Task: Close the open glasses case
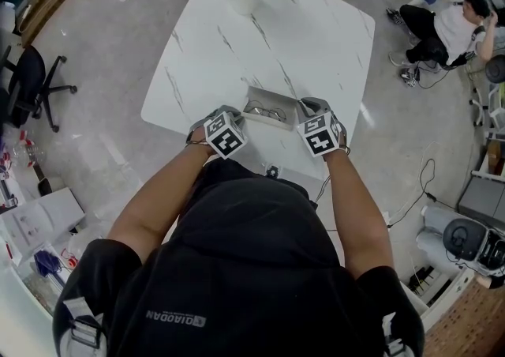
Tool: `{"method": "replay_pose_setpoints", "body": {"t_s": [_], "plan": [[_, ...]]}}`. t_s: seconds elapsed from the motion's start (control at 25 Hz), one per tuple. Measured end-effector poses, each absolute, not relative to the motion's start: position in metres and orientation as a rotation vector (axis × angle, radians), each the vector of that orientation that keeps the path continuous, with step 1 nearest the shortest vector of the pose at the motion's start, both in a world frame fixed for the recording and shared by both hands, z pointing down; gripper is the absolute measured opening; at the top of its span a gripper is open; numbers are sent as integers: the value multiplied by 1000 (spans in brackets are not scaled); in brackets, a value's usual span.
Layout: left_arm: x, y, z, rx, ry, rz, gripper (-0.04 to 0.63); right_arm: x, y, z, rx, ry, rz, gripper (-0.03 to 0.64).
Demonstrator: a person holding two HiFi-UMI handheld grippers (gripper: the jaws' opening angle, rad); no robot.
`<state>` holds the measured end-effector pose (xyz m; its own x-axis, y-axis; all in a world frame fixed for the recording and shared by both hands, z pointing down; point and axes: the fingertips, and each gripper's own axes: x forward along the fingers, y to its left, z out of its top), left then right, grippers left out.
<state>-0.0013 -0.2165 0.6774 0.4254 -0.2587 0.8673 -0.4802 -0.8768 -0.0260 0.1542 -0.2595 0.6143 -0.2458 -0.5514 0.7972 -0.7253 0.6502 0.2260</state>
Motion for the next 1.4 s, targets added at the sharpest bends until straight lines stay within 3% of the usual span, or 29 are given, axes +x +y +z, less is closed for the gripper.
{"method": "replay_pose_setpoints", "body": {"t_s": [1.4], "plan": [[-3, -217, 680, 2418, -671, 1396, 46, 146, -229, 615, 1004, -1944, 280, 32]]}}
